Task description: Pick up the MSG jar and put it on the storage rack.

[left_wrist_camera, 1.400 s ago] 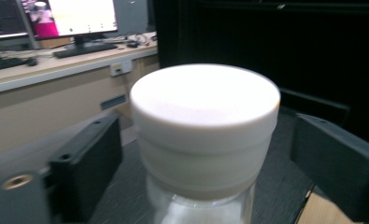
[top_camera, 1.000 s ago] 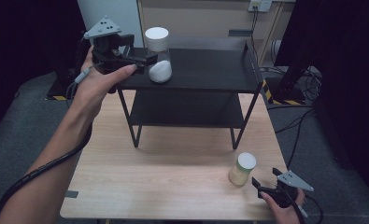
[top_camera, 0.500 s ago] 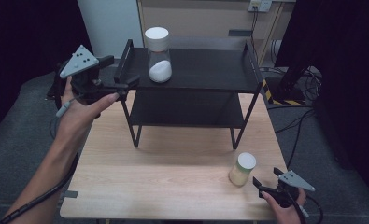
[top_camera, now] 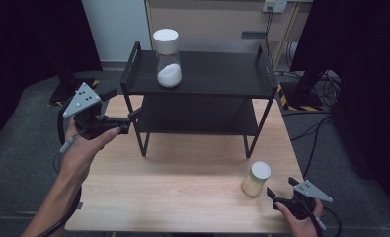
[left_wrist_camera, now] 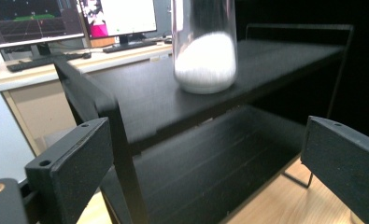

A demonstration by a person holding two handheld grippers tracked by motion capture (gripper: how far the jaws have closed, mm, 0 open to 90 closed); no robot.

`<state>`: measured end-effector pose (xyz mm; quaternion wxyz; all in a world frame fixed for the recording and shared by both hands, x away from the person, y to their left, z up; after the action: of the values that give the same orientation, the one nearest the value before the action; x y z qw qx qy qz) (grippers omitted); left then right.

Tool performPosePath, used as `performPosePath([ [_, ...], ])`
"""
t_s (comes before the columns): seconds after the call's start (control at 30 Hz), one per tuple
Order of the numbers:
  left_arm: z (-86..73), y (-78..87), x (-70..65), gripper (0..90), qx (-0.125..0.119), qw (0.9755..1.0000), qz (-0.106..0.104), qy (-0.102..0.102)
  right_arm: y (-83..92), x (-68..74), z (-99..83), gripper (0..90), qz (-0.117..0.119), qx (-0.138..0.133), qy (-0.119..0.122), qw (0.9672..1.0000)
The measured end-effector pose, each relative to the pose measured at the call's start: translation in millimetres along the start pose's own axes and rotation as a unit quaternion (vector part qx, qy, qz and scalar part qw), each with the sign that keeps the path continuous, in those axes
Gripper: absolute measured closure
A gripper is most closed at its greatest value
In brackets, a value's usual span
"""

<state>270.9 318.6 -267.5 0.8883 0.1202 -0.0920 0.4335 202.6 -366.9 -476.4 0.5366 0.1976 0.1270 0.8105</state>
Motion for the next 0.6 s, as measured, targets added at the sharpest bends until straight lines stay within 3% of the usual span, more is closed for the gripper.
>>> performPosePath([
  [0.6, -68.1, -5.1, -18.5, 1.1, 0.04, 0.9988, 0.002, 0.028, 0.1, 0.5, 0.3, 4.9, 0.001, 0.0, 0.001, 1.0],
])
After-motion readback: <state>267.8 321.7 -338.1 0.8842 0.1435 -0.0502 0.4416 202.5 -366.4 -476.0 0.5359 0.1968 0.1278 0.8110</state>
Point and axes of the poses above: each handheld gripper's, and its own axes: y roughly backward along the jaws, z roughly out of its top, x roughly to its left, the point moved 2 cm from there along -y, roughly forward along the jaws, and after that the axes turned 11 degrees about -y, right-handed, at the moved point
